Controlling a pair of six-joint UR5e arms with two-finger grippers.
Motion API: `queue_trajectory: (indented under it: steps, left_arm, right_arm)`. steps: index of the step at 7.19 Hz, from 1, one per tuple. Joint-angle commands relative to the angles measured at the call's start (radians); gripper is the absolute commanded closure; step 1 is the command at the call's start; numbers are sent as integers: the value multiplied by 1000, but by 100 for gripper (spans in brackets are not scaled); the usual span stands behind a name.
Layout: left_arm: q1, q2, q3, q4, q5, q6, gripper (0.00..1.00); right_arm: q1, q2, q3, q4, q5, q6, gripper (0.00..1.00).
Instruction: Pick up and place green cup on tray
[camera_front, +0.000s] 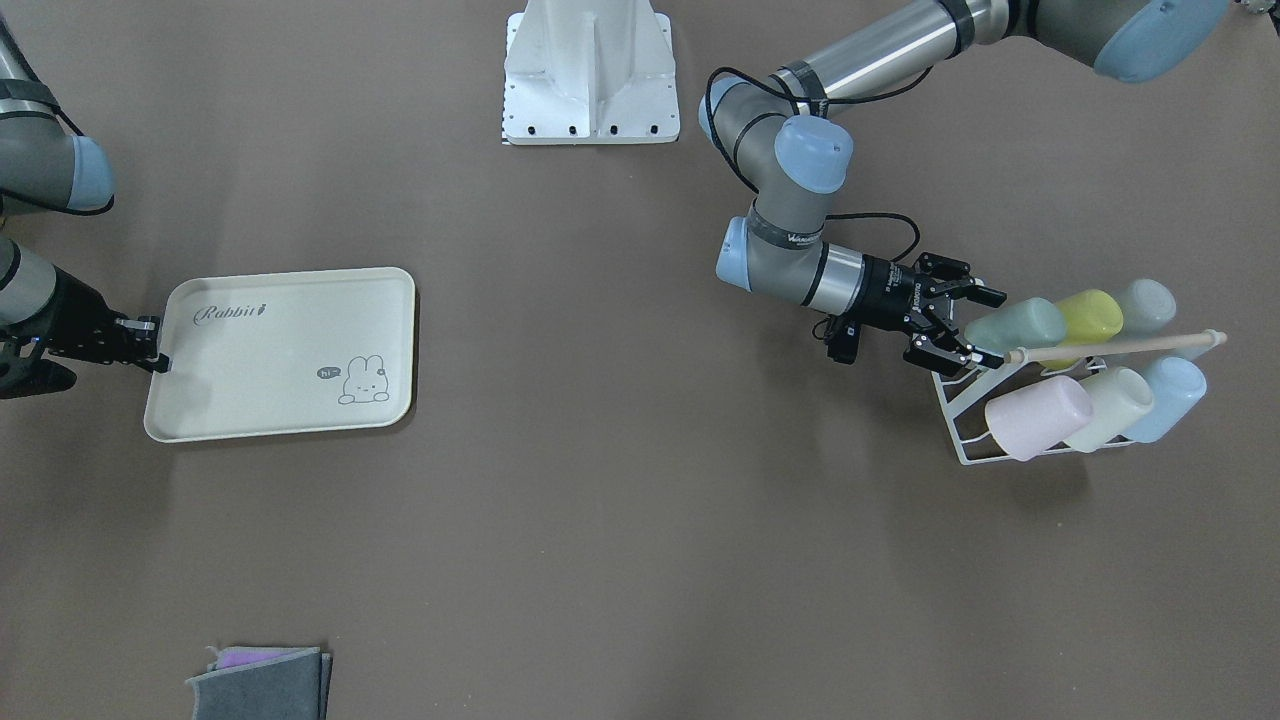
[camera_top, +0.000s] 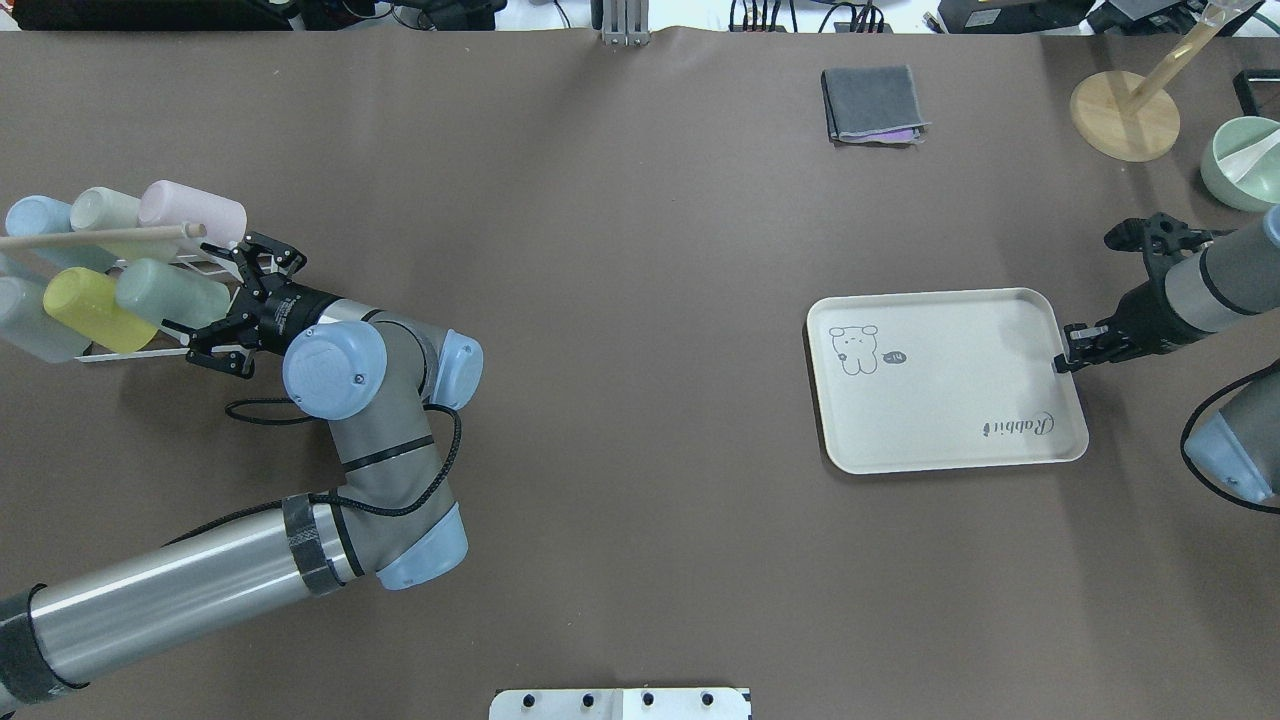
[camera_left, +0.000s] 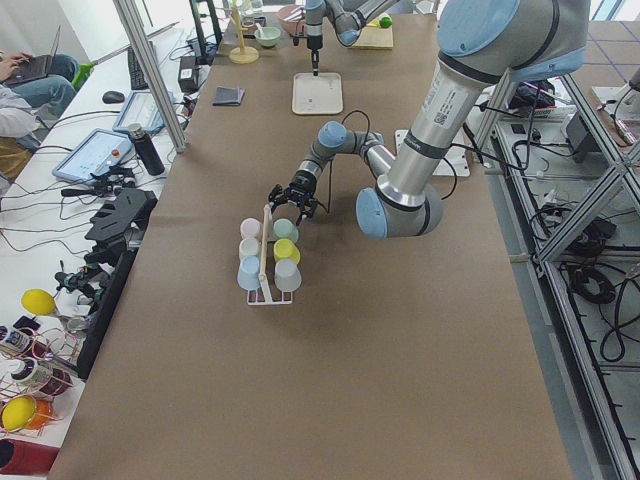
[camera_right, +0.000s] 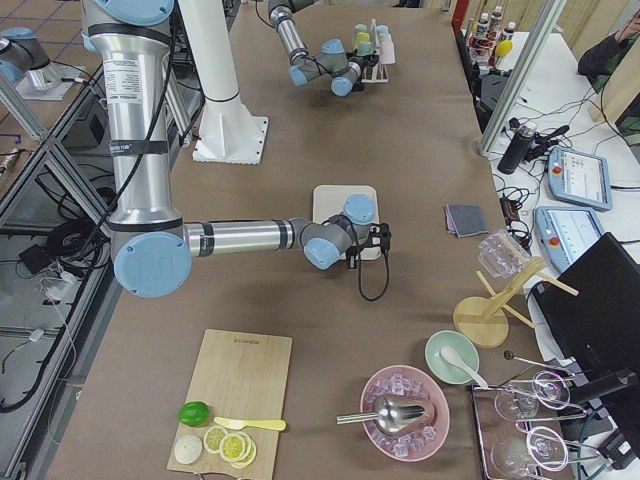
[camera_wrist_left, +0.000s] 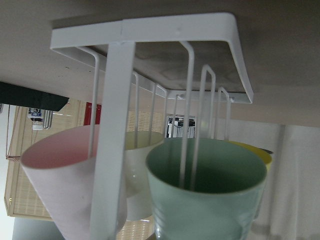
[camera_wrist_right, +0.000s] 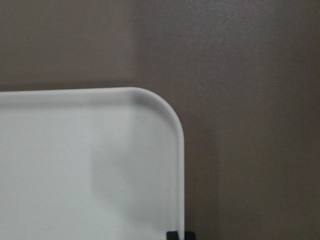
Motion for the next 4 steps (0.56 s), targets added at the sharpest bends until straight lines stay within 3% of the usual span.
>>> queue_trajectory:
  steps: [1, 3, 4]
  left_arm:
    - [2, 1, -6, 7, -42, 3, 8]
    - [1, 6, -12, 12, -73, 0, 8]
    - [1, 16, -12, 9, -64, -2, 9]
  right_arm:
    - [67, 12, 1, 0, 58, -35, 100]
    - [128, 60, 2, -42, 157, -21, 100]
    - [133, 79, 2, -60, 162, -21, 100]
